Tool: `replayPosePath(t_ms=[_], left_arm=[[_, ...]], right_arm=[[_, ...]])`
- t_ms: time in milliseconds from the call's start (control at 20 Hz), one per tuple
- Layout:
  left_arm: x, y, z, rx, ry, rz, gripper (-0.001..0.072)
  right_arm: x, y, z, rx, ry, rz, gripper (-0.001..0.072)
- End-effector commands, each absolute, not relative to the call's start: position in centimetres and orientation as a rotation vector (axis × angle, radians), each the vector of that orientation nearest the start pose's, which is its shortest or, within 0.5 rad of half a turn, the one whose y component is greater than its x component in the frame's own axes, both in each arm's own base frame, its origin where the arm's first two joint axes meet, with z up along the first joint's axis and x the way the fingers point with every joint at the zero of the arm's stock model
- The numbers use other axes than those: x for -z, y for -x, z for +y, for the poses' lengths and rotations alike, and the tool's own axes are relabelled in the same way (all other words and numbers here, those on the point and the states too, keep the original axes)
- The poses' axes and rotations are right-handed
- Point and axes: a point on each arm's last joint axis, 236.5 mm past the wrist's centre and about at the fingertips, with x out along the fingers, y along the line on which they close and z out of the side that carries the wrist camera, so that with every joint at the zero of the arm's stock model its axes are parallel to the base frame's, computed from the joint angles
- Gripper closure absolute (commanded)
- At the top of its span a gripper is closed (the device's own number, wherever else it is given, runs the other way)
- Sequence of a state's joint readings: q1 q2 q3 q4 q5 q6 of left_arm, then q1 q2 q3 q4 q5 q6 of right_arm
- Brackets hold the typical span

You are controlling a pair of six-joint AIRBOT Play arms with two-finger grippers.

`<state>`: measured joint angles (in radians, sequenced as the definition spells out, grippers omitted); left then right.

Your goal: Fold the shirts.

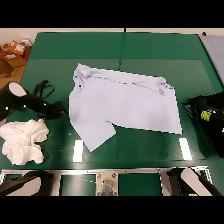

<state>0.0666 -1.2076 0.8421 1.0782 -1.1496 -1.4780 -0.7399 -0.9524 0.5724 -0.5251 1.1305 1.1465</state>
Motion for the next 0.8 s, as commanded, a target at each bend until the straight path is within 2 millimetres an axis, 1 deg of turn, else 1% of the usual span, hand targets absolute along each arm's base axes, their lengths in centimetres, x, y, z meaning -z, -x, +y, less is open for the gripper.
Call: replayPosePath(t_ms=[0, 50, 100, 150, 200, 250, 300, 350, 400, 450, 500, 550, 600, 700, 750], left_arm=[[8.7, -30.4, -7.3, 0.114, 0.572, 1.386, 0.0234], [9.7, -30.6, -7.4, 0.099, 0.593, 1.392, 0.0234], [10.5, -30.6, -8.1, 0.119, 0.623, 1.409, 0.0234], [10.7, -30.8, -9.4, 0.173, 0.665, 1.413, 0.0234], [10.8, -31.2, -10.9, 0.239, 0.689, 1.403, 0.0235], [11.0, -31.4, -12.0, 0.28, 0.701, 1.396, 0.0235], [11.4, -31.5, -12.3, 0.283, 0.696, 1.398, 0.0235], [11.6, -31.7, -12.2, 0.284, 0.681, 1.39, 0.024], [11.7, -31.7, -12.1, 0.295, 0.664, 1.387, 0.0507], [11.6, -31.8, -12.1, 0.309, 0.654, 1.384, 0.0676], [11.4, -31.5, -12.3, 0.336, 0.641, 1.391, 0.0683], [11.2, -31.1, -12.6, 0.37, 0.624, 1.403, 0.0683], [11.1, -30.5, -12.9, 0.398, 0.614, 1.418, 0.0683], [11.0, -30.0, -13.1, 0.42, 0.607, 1.435, 0.0683], [11.0, -30.1, -13.1, 0.419, 0.606, 1.432, 0.0683]], right_arm=[[-2.6, -31.9, -3.1, -0.071, -1.118, 0.793, 0.0563], [-2.6, -31.9, -3.1, -0.071, -1.117, 0.793, 0.0561], [-2.6, -31.9, -3.1, -0.07, -1.117, 0.793, 0.055], [-2.6, -31.9, -3.2, -0.065, -1.115, 0.791, 0.0491], [-2.5, -32.0, -3.6, -0.051, -1.112, 0.782, 0.0489], [-2.5, -32.0, -4.3, -0.032, -1.112, 0.772, 0.0489], [-2.3, -31.8, -5.1, -0.009, -1.102, 0.776, 0.0489], [-1.5, -31.0, -6.5, 0.046, -1.089, 0.809, 0.0477], [-0.7, -30.1, -7.9, 0.117, -1.082, 0.85, 0.0438], [0.3, -29.1, -9.6, 0.191, -1.065, 0.892, 0.0422], [1.1, -28.0, -11.0, 0.249, -1.038, 0.933, 0.0421], [1.8, -26.6, -12.1, 0.291, -1.015, 0.987, 0.0388], [2.4, -25.3, -12.7, 0.314, -1.014, 1.035, 0.0316], [3.8, -23.1, -12.4, 0.304, -1.038, 1.133, 0.0285], [4.6, -22.4, -11.7, 0.265, -1.038, 1.188, 0.0285]])
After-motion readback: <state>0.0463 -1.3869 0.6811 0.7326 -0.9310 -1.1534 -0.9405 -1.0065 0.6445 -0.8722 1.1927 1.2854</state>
